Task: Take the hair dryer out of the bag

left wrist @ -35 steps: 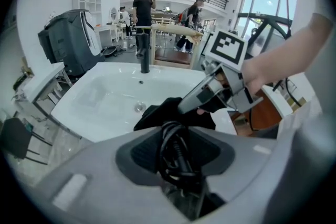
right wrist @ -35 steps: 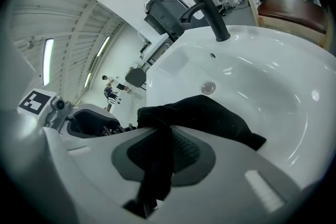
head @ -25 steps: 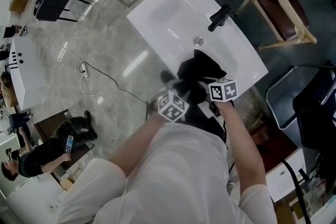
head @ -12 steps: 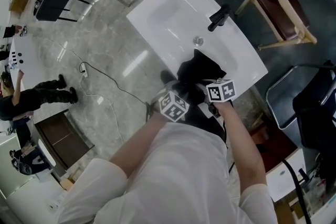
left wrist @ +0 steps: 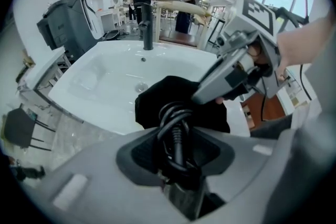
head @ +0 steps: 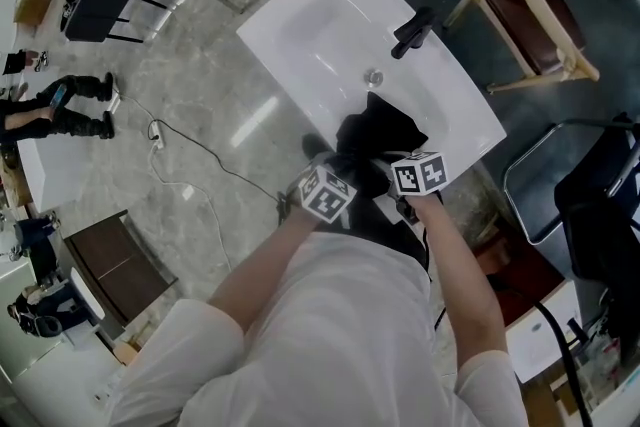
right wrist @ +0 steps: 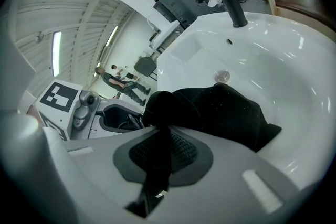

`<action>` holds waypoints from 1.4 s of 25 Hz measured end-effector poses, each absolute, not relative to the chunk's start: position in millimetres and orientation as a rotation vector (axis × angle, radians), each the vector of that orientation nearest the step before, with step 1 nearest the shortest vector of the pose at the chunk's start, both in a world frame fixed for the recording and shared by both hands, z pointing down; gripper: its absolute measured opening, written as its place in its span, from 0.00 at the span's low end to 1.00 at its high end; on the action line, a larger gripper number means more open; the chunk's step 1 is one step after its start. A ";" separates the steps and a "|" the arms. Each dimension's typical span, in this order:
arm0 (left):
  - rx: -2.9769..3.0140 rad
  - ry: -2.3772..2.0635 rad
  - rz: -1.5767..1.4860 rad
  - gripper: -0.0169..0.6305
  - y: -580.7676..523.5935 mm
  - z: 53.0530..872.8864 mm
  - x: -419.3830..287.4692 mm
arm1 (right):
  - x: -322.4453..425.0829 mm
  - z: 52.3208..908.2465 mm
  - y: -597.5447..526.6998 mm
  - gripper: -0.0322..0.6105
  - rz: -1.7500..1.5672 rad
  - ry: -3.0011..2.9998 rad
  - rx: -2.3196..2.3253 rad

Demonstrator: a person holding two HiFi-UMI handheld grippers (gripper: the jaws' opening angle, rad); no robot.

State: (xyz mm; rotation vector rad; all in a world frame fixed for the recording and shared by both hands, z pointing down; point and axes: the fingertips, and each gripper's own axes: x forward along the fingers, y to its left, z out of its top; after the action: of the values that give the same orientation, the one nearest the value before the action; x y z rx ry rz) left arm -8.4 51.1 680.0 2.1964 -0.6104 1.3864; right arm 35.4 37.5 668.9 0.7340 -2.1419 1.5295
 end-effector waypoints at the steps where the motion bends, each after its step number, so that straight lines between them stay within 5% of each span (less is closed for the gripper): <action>1: 2.196 -0.613 1.358 0.26 50.5 678.5 -8.6 | 37.3 668.3 36.7 0.09 1.525 -2.142 0.746; 22: 2.261 -0.583 1.083 0.25 44.7 607.2 -17.7 | 98.3 652.8 5.9 0.13 1.486 -2.096 1.148; 35: 2.234 -0.573 0.921 0.25 48.0 573.1 -37.5 | 135.3 650.1 1.0 0.08 1.416 -1.967 1.337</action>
State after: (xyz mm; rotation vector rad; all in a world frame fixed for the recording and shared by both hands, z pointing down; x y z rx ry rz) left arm -37.5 48.0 573.1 2.2345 -0.5727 0.9211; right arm 135.3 1.0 650.1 1.3367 -1.9667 1.4165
